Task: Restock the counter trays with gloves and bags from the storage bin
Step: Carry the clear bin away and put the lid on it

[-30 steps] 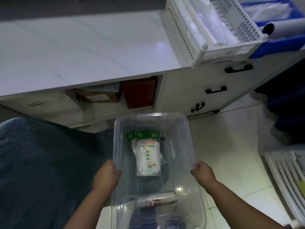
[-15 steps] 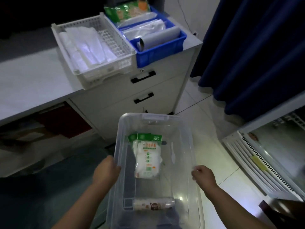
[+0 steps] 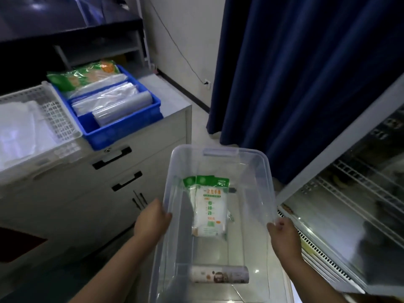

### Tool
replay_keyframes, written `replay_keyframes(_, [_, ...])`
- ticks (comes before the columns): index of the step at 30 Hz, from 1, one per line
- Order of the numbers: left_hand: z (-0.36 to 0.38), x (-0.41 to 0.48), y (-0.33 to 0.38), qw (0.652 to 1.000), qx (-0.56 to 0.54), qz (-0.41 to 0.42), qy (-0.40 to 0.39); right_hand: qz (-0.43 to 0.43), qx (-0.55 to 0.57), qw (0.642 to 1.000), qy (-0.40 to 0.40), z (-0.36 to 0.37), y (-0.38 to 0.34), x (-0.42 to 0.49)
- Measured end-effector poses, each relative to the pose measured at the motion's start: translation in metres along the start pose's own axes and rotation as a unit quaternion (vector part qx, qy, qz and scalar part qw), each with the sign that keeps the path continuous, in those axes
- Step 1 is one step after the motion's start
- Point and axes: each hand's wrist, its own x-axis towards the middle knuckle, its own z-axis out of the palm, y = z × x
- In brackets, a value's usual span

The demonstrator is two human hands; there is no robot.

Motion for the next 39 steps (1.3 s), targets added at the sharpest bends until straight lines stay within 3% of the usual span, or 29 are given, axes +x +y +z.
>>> replay_keyframes(5, [-0.008,0.073,0.064,0.999,-0.023,0.045,0.016,0.004,0.031,0.998,0.054,-0.01,-0.043,0.063])
replay_keyframes(13, [-0.047,0.224,0.158,0.99,-0.058,0.128,-0.021,0.016,0.052,0.992,0.117,-0.011,-0.148,0.181])
replay_keyframes(20, [-0.075,0.336,0.232,0.984,-0.042,0.171,0.03,-0.007,0.038,0.99,0.132,-0.007,-0.228,0.284])
replay_keyframes(27, [-0.068,0.429,0.288,0.988,-0.034,0.138,0.059,-0.05,0.001,0.995,0.087,0.009,-0.283,0.413])
replay_keyframes(34, [-0.067,0.505,0.331,0.99,-0.08,0.009,0.113,-0.107,0.02,0.994,-0.027,0.038,-0.365,0.55])
replay_keyframes(39, [-0.077,0.543,0.333,0.974,-0.124,-0.08,0.169,-0.204,-0.014,0.975,-0.091,0.075,-0.438,0.613])
